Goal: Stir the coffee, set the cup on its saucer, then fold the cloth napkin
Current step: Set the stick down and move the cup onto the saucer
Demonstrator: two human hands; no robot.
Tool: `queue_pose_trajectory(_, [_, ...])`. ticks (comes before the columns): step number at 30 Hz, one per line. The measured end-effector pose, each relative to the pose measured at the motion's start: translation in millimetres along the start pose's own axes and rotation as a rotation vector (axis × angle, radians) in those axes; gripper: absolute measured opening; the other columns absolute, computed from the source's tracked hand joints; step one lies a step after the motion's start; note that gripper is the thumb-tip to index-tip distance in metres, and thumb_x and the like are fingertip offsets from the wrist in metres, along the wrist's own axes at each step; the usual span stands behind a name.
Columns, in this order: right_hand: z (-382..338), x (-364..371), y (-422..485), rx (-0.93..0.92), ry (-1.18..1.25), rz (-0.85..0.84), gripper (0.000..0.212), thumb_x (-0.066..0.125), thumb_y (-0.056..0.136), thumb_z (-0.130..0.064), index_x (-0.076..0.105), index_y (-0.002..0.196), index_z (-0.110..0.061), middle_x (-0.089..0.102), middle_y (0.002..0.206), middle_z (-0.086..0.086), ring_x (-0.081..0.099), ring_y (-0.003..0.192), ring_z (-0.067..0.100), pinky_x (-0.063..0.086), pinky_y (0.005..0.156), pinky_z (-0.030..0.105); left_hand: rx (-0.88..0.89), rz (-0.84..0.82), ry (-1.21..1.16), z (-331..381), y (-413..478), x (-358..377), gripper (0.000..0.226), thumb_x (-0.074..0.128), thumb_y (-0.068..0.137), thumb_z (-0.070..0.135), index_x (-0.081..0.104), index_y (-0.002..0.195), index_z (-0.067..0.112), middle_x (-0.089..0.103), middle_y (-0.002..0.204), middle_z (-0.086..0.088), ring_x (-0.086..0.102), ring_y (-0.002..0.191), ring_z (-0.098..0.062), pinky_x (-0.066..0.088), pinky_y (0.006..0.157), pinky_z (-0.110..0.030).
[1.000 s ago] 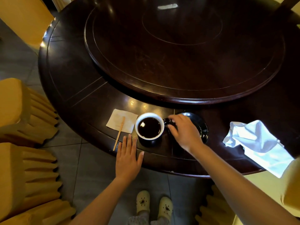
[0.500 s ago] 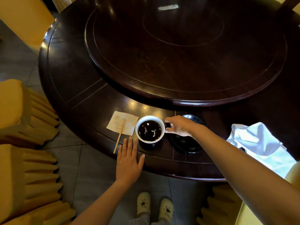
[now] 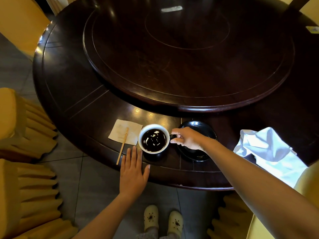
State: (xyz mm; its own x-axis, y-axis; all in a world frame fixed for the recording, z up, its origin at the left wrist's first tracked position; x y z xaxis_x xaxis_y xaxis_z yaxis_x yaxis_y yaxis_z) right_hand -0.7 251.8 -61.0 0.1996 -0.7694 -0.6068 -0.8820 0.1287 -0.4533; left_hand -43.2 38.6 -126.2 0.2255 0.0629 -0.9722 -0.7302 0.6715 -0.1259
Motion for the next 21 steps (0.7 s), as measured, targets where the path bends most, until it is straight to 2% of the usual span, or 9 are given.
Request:
queue_pose_trajectory(2, [1.0, 2.5, -1.6, 0.006, 0.051, 0.015, 0.027, 0.054, 0.092, -0.024, 0.056, 0.114, -0.010, 0.050, 0.066, -0.010, 0.051, 0.065, 0.009, 0.041, 0.071, 0.029, 0.003, -0.004, -0.002, 0.3, -0.3, -0.9, 0.070, 0.007, 0.093, 0.055, 0.023, 0.143, 0.010, 0.025, 0.151, -0.014, 0.014, 0.141, -0.025, -0.002, 0.115, -0.036])
queue_pose_trajectory(5, [2.1, 5.6, -4.1, 0.002, 0.110, 0.038, 0.026, 0.054, 0.092, -0.026, 0.056, 0.114, -0.011, 0.054, 0.066, -0.006, 0.055, 0.070, 0.016, 0.044, 0.072, 0.031, 0.009, -0.006, -0.015, 1.2, -0.4, -2.3, 0.070, 0.007, 0.093, 0.055, 0.025, 0.144, 0.010, 0.026, 0.151, -0.015, 0.016, 0.141, -0.027, -0.002, 0.115, -0.036])
queue_pose_trajectory(11, [5.7, 3.4, -16.4, -0.009, 0.199, 0.123, 0.026, 0.054, 0.092, -0.026, 0.055, 0.112, -0.009, 0.054, 0.063, -0.005, 0.056, 0.064, 0.011, 0.045, 0.069, 0.026, 0.012, -0.006, -0.020, 3.0, -0.5, -3.7, 0.071, 0.005, 0.092, 0.056, 0.025, 0.144, 0.012, 0.024, 0.152, -0.014, 0.016, 0.141, -0.027, -0.003, 0.114, -0.034])
queue_pose_trajectory(13, [10.7, -1.2, -24.1, -0.016, 0.220, 0.171, 0.021, 0.054, 0.092, -0.027, 0.055, 0.109, -0.015, 0.057, 0.067, -0.004, 0.056, 0.061, 0.005, 0.045, 0.065, 0.021, 0.013, -0.002, -0.018, 3.4, -0.7, -4.5, 0.072, 0.004, 0.092, 0.056, 0.026, 0.144, 0.012, 0.023, 0.152, -0.014, 0.016, 0.141, -0.027, -0.004, 0.114, -0.034])
queue_pose_trajectory(15, [16.3, -7.1, -33.8, -0.035, 0.248, 0.214, 0.007, 0.053, 0.092, -0.029, 0.055, 0.098, -0.030, 0.059, 0.070, -0.002, 0.056, 0.059, 0.002, 0.045, 0.061, 0.016, 0.011, 0.001, -0.018, 3.5, -0.9, -4.8, 0.073, 0.003, 0.092, 0.057, 0.026, 0.144, 0.012, 0.022, 0.153, -0.014, 0.014, 0.142, -0.027, -0.004, 0.114, -0.034])
queue_pose_trajectory(17, [20.9, -14.9, -45.4, -0.051, 0.271, 0.258, 0.015, 0.053, 0.092, -0.025, 0.052, 0.087, -0.039, 0.059, 0.069, -0.002, 0.058, 0.061, -0.002, 0.046, 0.059, 0.013, 0.011, 0.002, -0.014, 3.5, -1.1, -4.8, 0.073, 0.002, 0.091, 0.057, 0.025, 0.144, 0.012, 0.022, 0.153, -0.014, 0.014, 0.142, -0.027, -0.005, 0.114, -0.034])
queue_pose_trajectory(21, [40.4, -29.6, -66.9, -0.029, 0.315, 0.353, 0.024, 0.054, 0.091, -0.016, 0.053, 0.086, -0.039, 0.054, 0.066, -0.004, 0.058, 0.064, -0.003, 0.046, 0.058, 0.012, 0.017, 0.005, 0.005, 3.5, -1.2, -4.3, 0.073, 0.003, 0.092, 0.056, 0.026, 0.144, 0.011, 0.022, 0.153, -0.014, 0.014, 0.141, -0.028, -0.001, 0.114, -0.036])
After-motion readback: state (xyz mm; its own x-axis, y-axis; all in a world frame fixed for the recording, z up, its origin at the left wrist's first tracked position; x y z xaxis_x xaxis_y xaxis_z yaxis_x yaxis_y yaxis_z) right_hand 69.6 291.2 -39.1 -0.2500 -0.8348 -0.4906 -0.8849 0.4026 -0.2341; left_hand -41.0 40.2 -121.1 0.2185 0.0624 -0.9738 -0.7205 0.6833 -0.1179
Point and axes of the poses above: each hand's wrist, its own y-axis towards the middle knuckle, its own x-axis out of the palm, z = x × y, the point moved 7 cm from there along y, towards the middle knuckle
